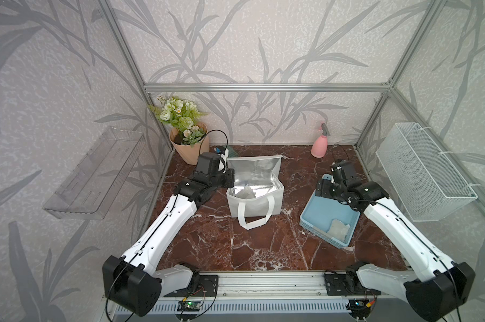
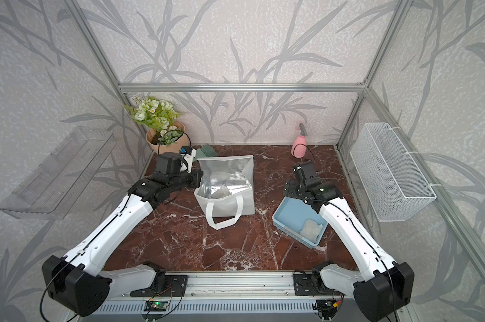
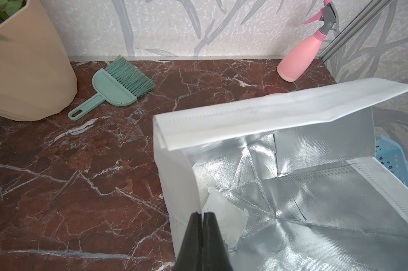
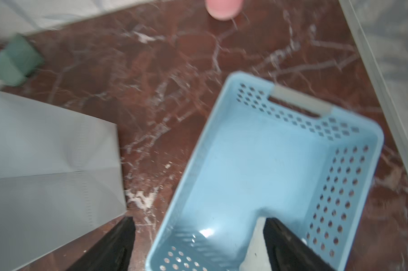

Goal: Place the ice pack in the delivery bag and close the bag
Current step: Pick up the ice pack from the bin.

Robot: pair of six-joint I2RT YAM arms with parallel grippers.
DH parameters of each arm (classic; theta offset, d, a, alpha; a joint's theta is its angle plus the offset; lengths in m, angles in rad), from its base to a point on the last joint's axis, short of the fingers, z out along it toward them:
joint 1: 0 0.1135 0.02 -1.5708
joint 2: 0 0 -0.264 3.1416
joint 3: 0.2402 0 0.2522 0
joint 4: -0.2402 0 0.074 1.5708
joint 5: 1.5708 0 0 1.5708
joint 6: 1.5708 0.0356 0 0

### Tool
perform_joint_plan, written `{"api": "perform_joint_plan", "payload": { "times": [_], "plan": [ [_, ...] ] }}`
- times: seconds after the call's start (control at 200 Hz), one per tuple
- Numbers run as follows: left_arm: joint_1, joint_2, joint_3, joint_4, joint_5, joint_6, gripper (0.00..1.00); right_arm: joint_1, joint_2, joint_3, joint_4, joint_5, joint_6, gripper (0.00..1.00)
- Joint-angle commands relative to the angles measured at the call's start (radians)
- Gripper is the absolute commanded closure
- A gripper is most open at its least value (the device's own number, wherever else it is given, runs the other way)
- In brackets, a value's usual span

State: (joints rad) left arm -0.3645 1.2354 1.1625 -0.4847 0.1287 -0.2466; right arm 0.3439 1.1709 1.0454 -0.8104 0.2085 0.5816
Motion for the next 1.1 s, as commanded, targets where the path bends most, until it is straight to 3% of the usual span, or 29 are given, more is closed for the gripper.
{"api": "perform_joint_plan", "payload": {
  "times": [0.0,0.175,0.435,0.81,1.095],
  "plan": [
    [0.000,-0.004,0.022,0.006,-0.009,-0.008,1.00,0.001,-0.048,-0.077,-0.032,0.014,0.224,0.11],
    [0.000,-0.011,0.019,-0.003,-0.006,-0.005,1.00,-0.011,-0.026,-0.153,-0.114,0.079,0.387,0.10],
    [0.000,-0.017,0.012,-0.006,-0.003,0.000,1.00,-0.067,0.008,-0.259,-0.080,0.110,0.536,0.05],
    [0.001,-0.030,0.007,-0.013,-0.011,0.009,1.00,-0.123,0.209,-0.249,-0.004,0.012,0.544,0.03],
    [0.001,-0.034,0.004,-0.018,-0.020,0.010,0.99,-0.094,0.310,-0.151,0.150,-0.187,0.440,0.05]
  ]
}}
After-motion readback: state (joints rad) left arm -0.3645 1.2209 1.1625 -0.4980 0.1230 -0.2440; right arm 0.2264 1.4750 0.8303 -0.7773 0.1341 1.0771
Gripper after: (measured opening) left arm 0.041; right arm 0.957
